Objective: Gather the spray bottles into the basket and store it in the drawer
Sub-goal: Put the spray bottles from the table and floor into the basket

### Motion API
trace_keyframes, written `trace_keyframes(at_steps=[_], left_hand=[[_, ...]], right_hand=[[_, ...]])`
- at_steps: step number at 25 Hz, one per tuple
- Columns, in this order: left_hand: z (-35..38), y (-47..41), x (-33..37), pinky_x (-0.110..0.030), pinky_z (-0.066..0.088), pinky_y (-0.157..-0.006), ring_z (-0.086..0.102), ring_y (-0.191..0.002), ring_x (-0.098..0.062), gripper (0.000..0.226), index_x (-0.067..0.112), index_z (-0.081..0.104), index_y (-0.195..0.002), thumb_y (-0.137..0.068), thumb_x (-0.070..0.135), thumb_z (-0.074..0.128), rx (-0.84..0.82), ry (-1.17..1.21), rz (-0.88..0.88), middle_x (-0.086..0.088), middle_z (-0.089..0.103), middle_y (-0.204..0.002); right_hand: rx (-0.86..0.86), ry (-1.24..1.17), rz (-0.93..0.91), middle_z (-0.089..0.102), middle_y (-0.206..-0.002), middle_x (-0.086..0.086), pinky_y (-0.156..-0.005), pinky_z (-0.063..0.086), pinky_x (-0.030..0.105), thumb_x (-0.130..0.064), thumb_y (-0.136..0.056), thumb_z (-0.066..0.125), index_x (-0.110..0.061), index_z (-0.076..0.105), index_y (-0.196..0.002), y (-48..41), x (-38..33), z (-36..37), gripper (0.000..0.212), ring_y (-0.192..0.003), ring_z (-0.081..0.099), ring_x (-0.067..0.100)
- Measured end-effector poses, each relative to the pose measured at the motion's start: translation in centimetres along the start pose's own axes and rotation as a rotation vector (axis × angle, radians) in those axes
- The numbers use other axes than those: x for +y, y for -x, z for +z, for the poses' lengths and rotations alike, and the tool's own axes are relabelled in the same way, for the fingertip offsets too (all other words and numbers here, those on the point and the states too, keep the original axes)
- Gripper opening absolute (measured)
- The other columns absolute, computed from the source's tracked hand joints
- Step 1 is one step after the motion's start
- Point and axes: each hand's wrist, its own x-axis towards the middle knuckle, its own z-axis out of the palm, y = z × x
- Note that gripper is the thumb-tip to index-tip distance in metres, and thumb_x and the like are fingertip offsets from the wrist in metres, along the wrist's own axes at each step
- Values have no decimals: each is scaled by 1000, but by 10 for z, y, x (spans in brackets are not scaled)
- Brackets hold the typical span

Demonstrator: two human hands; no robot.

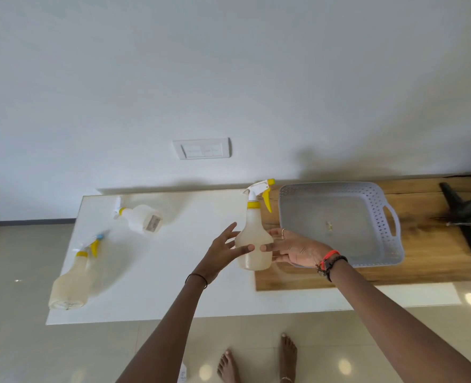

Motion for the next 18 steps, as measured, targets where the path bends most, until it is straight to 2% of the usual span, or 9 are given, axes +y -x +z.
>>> trace_keyframes(at_steps=[2, 4, 6, 8, 10, 14, 18], left_hand=[[22, -13, 15, -24, 48, -99, 52, -128, -14, 71, 32, 43, -139, -78, 23, 77, -44, -55, 19, 12, 55, -133], [45, -26, 30, -16, 53, -86, 57, -122, -13, 51, 40, 54, -121, -79, 20, 76, -79, -173, 64, 20, 60, -120], [67, -44, 39, -27, 52, -96, 56, -122, -20, 46, 31, 59, -121, -80, 18, 75, -68, -347, 122, 10, 65, -118], [88, -62, 45, -42, 44, -106, 51, -124, -30, 61, 17, 52, -137, -80, 17, 74, -48, -516, 156, -13, 61, -126], [106, -78, 49, -43, 40, -109, 50, -124, -32, 72, 18, 40, -146, -82, 17, 73, -17, -560, 123, -22, 53, -129], [129, -110, 51, -50, 45, -104, 58, -117, -39, 73, 16, 35, -148, -84, 7, 68, -1, -535, 123, -23, 51, -134], [145, -137, 46, -47, 38, -110, 49, -131, -32, 76, 14, 34, -149, -82, 7, 70, 8, -574, 137, -18, 49, -142]], right_hand=[[10, -5, -47, 63, -121, 6, -89, 57, 33, 1, -75, 75, -19, 53, -117, 13, -6, -23, 52, -110, 64, 23], [32, 37, -91, 63, -124, 5, -87, 58, 30, 3, -75, 74, -20, 57, -120, 24, -9, -46, 54, -111, 64, 19], [121, 114, -140, 57, -133, 7, -98, 52, 37, 1, -70, 78, -16, 53, -130, 31, -9, -68, 67, -119, 59, 22], [260, 206, -194, 52, -136, 6, -106, 45, 44, -4, -64, 83, -15, 45, -136, 32, -7, -84, 82, -124, 52, 24], [381, 258, -267, 47, -138, 4, -104, 45, 42, -5, -62, 85, -18, 41, -136, 28, -5, -96, 87, -123, 49, 22], [537, 270, -373, 43, -138, 3, -101, 47, 44, -7, -60, 86, -21, 36, -135, 13, 1, -116, 91, -123, 49, 25], [526, 186, -366, 41, -138, -2, -99, 47, 35, -10, -61, 86, -25, 35, -135, -2, 9, -136, 91, -119, 50, 19]])
